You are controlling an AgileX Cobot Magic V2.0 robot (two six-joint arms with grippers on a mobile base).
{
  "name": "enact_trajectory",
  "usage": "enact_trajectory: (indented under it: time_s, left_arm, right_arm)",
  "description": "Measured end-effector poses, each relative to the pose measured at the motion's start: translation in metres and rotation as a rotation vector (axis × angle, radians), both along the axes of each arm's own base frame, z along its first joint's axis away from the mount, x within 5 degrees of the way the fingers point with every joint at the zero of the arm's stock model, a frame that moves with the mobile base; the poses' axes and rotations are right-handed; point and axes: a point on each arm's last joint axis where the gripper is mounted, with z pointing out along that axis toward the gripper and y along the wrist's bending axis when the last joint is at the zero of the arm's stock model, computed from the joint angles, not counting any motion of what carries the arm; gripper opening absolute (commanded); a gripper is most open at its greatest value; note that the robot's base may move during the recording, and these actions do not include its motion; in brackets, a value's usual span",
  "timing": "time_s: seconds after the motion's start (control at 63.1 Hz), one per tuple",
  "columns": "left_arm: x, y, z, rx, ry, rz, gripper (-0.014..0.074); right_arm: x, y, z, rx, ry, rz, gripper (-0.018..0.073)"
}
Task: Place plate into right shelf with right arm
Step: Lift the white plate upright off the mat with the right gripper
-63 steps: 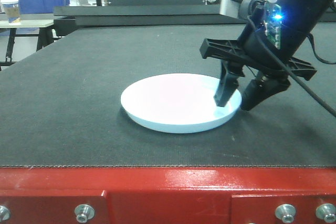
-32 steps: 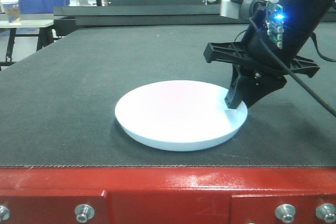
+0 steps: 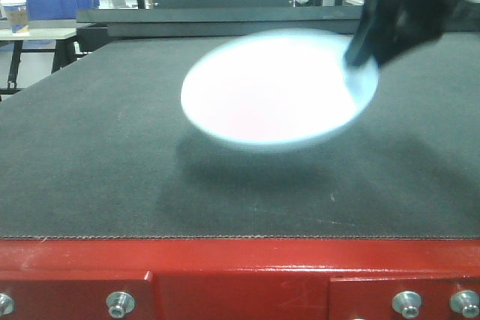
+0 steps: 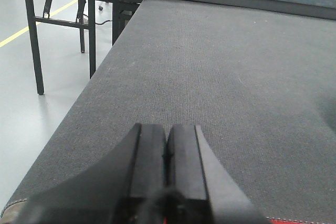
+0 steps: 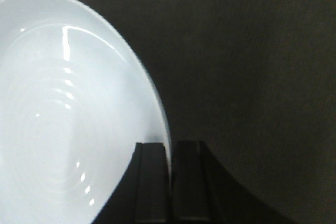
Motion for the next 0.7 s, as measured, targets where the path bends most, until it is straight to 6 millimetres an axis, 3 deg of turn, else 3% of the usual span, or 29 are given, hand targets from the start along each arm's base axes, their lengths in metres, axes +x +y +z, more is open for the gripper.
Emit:
enact_trajectory:
  time_s: [0.158,0.349,0.507,0.697]
  left_arm:
    - [0.000,0.000,0.000,0.000,0.000,0.000,-0.0047]
    - [0.000,0.000,0.000,0.000,0.000,0.000,-0.0047]
    - [0.000,0.000,0.000,0.000,0.000,0.000,-0.0047]
    - [0.000,0.000,0.000,0.000,0.000,0.000,-0.0047]
  right_arm:
    - [-0.035,-0.013,0.057,0.060,-0.218,-0.014,0.0057]
    - [-0.088,-0.033,0.101,0.131,-0.470,-0.046,0.0057]
    - [-0.135,-0.051,0.114,0.167,-0.656,-0.070,0.0057]
    - [-0.187,-0.070,0.105,0.156,-0.830,-0.074,0.0057]
